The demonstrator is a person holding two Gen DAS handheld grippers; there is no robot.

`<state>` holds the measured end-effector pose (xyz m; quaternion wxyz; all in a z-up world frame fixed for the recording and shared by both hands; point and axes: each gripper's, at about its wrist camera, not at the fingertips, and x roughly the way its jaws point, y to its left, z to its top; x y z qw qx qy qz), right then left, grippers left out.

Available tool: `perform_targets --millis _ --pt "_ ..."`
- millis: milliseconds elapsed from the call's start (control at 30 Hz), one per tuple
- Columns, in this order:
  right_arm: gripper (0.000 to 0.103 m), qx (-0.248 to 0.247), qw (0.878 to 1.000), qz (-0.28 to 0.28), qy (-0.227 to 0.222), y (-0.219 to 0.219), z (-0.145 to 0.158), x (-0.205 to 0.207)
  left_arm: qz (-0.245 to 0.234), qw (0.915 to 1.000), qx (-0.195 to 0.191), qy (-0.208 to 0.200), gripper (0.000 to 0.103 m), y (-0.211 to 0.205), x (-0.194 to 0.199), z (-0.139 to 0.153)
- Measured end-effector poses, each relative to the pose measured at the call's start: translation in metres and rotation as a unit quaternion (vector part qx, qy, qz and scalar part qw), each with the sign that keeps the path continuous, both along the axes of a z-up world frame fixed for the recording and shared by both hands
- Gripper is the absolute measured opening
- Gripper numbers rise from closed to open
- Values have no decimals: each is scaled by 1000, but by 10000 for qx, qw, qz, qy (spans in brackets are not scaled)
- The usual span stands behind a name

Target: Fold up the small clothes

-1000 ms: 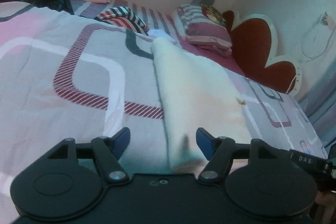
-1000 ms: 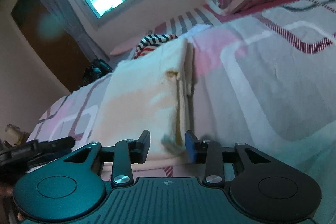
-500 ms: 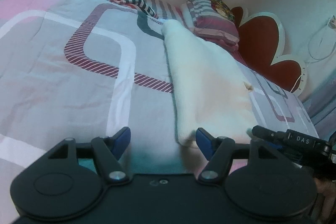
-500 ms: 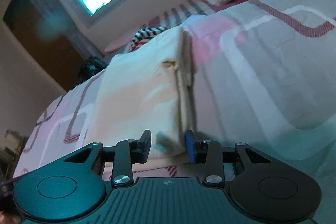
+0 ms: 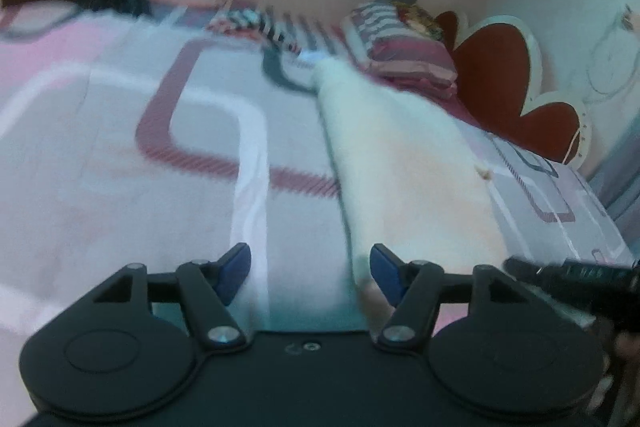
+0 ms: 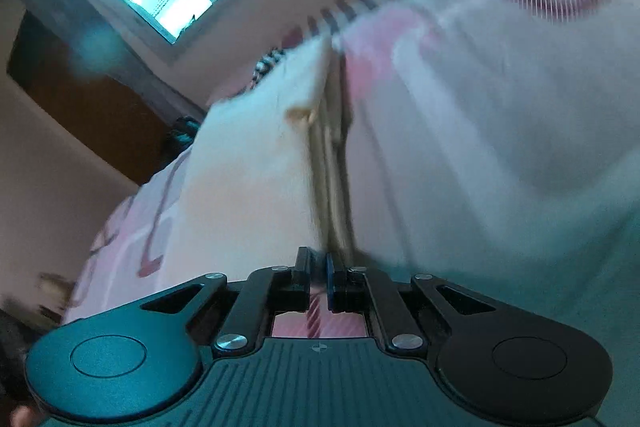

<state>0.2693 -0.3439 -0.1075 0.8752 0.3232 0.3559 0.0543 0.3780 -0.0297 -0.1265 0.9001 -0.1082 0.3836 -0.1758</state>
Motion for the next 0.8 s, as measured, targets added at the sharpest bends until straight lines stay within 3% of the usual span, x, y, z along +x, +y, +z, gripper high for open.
perform_targets --millis 33,67,100,233,367,400,467,567,633,700,767,800 --pt "31 -314 9994 -94 -144 -1 10 2 -33 10000 -28 -37 63 -2 5 4" --pt "43 -552 9973 -201 -432 -4 22 5 -73 9999 -69 -89 63 -7 13 9" --pt "43 -538 9960 -238 -670 -8 29 10 -109 9998 -61 -155 63 -12 21 13" --pt "43 -542 9956 -269 -712 -16 37 61 -215 9996 -53 -198 63 -39 68 17" --pt "43 -355 9986 -61 -379 -13 23 108 -299 9995 -53 110 62 -58 103 3" --pt "43 -386 9988 2 -314 -9 19 116 -328 9993 -39 171 62 -61 108 -1" --pt "7 -337 9987 324 -205 -2 9 125 -336 9992 81 182 63 -62 111 -8" --pt "7 -787 9912 819 -682 12 17 121 -266 9993 185 185 71 -54 109 -15" --pt "7 -948 9938 528 -257 0 0 129 -298 9991 213 232 75 -50 107 -21" --pt "8 -695 9964 434 -200 -16 -12 129 -360 9987 324 143 65 -51 103 -15" --pt "8 -1032 9933 374 -349 -14 4 122 -392 9985 361 -134 55 -54 96 -1" --pt "9 -1336 9886 204 -669 -9 18 112 -400 9983 337 -256 55 -55 94 5"
